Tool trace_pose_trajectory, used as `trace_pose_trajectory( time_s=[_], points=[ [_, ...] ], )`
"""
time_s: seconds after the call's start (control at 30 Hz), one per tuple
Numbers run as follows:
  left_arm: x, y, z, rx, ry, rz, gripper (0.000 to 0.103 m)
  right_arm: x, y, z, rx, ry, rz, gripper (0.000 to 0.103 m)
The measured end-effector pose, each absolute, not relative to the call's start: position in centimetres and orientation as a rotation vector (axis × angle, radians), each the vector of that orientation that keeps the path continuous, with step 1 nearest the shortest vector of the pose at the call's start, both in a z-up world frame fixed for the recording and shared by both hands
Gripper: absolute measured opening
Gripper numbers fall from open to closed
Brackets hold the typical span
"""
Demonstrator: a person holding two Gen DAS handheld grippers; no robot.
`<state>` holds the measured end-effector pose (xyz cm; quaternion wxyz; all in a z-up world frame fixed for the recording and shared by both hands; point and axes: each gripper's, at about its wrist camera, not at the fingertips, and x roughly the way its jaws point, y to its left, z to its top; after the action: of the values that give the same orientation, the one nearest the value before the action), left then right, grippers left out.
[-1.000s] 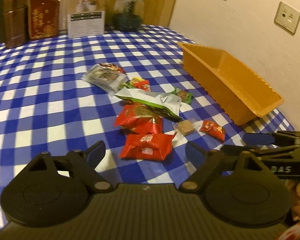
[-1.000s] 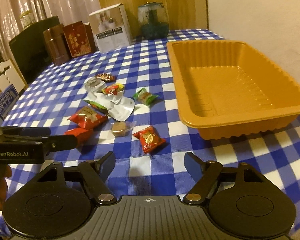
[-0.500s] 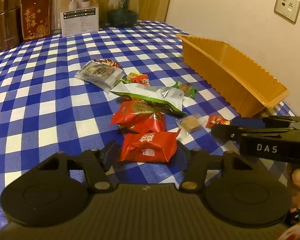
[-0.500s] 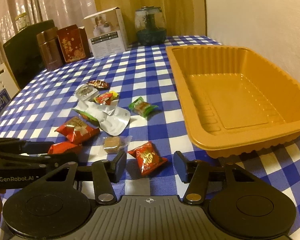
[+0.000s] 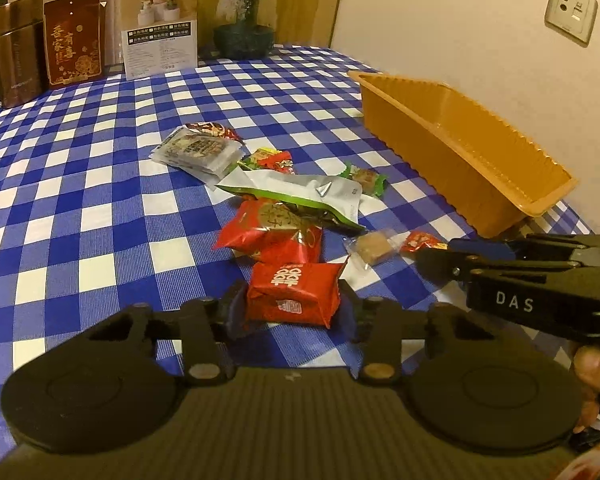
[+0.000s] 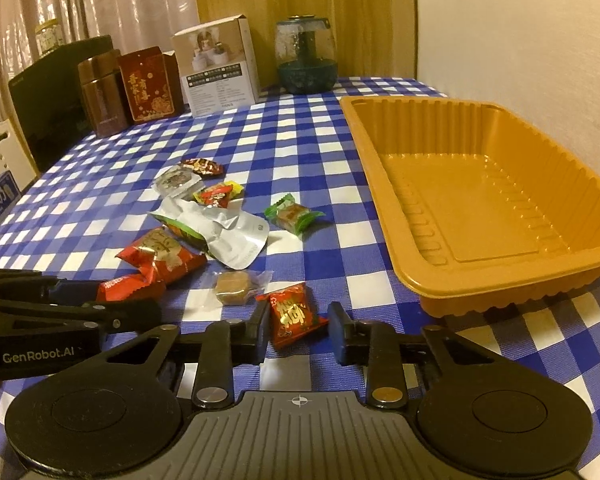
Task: Organize snacks
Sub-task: 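Grasp the large red packet with the left tool while the right grasps a small red candy, then carry both snacks over the orange tray and open both tools to drop them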
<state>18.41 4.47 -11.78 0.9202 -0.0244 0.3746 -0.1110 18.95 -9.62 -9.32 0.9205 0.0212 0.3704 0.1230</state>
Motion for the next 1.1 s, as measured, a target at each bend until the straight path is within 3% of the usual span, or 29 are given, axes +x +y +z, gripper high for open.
trace_pose_trajectory(
  time_s=[0.6, 1.1],
  points=[
    [15.9, 3.4, -7.1, -0.129, 0.712, -0.176, 0.042, 15.9, -10.2, -3.4, 0.03, 0.599, 0.287, 0.03],
    [20.7, -6.6, -2.6, -0.156, 0.624, -0.327, 0.042, 19.9, -20.6, -0.5, 0.05, 0.571, 0.071, 0.031]
  ],
)
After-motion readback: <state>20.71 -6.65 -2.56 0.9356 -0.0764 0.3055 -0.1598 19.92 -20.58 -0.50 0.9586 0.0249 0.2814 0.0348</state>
